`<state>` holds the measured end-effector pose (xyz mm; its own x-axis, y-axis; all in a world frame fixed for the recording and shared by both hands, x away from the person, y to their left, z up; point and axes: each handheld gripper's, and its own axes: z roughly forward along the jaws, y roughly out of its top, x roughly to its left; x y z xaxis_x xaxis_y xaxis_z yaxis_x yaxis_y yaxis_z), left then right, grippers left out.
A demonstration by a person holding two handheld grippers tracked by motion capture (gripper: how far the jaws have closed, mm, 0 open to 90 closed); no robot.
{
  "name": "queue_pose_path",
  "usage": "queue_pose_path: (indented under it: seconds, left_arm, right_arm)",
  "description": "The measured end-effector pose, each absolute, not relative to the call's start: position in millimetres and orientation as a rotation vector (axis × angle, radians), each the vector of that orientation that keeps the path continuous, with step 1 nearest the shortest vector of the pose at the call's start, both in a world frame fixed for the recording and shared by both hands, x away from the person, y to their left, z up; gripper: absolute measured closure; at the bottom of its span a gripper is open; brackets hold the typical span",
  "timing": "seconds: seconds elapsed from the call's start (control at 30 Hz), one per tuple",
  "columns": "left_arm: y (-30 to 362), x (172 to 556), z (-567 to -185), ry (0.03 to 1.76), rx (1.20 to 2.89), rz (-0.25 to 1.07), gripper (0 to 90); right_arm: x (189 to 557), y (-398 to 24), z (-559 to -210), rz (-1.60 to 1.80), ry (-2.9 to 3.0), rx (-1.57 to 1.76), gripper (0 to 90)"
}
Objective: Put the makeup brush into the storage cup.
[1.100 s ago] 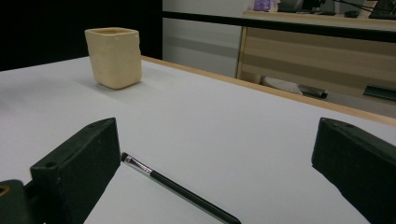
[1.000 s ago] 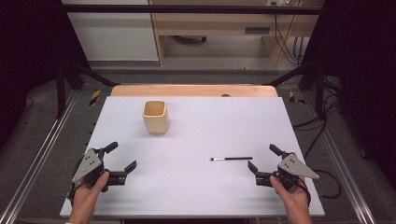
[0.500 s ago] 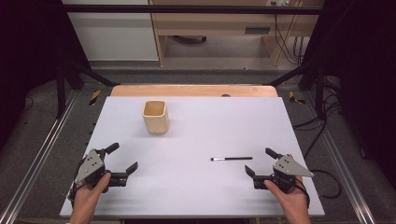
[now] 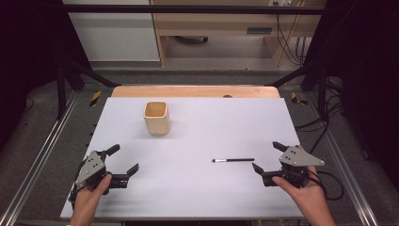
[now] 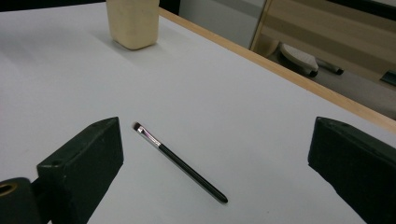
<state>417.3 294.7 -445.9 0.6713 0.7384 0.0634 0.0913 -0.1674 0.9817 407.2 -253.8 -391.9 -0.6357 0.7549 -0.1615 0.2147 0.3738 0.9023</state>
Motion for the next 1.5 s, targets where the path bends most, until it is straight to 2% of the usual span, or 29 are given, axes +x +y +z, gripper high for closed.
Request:
queue_pose_path:
  seconds: [0.2,0.73,1.2,1.5]
  left_arm:
    - [293.2,417.7,-446.5,0.681,1.669,0.654,0.4]
    - [293.8,417.3,-446.3,0.686,1.668,0.646,0.5]
    - [293.2,417.1,-446.4,0.687,1.677,0.634,0.6]
    - [295.1,416.7,-445.3,0.691,1.663,0.645,0.8]
  right_arm:
    - [417.5,-257.8,-366.7,1.171,2.123,0.811,4.1]
    - [446.3,-246.1,-353.2,0.996,2.329,0.722,4.8]
    - [483.5,-213.5,-389.9,0.804,2.569,0.66,7.0]
    - [493.8,-198.9,-407.5,0.733,2.633,0.615,8.5]
